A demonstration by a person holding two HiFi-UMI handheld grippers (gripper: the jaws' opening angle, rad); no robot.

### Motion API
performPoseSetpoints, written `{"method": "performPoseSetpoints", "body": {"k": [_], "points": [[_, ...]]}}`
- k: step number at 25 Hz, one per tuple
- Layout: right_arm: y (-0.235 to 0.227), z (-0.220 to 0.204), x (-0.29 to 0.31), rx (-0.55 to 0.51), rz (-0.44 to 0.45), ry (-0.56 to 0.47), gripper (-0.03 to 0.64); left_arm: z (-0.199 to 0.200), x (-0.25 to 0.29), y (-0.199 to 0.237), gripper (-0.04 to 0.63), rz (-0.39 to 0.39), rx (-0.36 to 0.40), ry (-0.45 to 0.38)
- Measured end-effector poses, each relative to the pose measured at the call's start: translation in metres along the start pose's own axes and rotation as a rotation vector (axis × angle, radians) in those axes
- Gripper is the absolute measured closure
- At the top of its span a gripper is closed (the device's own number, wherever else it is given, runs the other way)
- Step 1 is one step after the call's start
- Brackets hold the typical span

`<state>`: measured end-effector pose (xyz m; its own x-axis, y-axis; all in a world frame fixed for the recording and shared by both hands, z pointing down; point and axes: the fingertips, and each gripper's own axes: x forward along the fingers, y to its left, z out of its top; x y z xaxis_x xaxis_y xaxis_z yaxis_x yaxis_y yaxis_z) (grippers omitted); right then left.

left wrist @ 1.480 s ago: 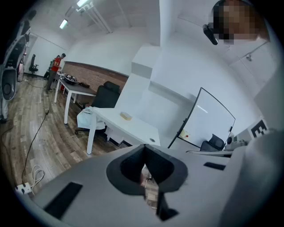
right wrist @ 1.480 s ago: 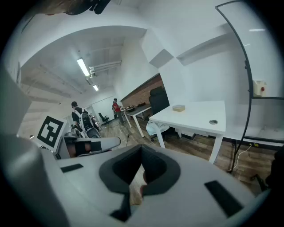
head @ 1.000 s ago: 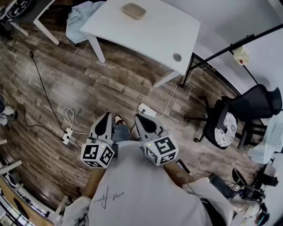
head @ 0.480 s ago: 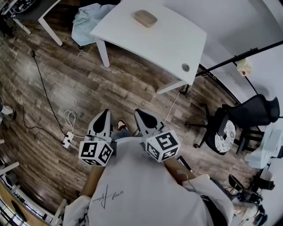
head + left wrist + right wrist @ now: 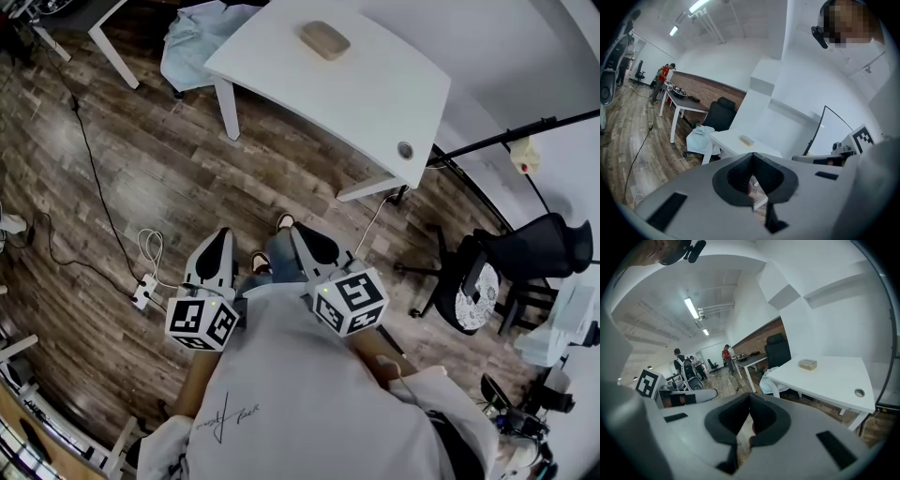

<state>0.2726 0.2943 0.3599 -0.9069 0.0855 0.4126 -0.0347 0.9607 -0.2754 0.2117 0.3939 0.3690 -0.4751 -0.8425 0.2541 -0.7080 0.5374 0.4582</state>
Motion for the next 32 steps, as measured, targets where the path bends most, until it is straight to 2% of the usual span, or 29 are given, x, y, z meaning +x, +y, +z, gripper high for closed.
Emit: {"method": "performPoseSetpoints", "body": {"k": [11, 24, 32], "points": [[-0.036, 0.027, 0.056, 0.035, -0.001, 0.000, 0.606, 0.027, 0.059, 0.023, 0.588, -0.005, 0.012, 0.031], [-0.120, 0.086, 0.121, 0.079, -0.038, -0.013, 0.606, 0.073, 0.169, 0.034, 0.588, -0.030, 0.031, 0.063], [-0.174, 0.114, 0.150, 0.117, -0.040, -0.034, 0.606, 0.093, 0.239, 0.025, 0.588, -0.052, 0.064, 0.084]]}}
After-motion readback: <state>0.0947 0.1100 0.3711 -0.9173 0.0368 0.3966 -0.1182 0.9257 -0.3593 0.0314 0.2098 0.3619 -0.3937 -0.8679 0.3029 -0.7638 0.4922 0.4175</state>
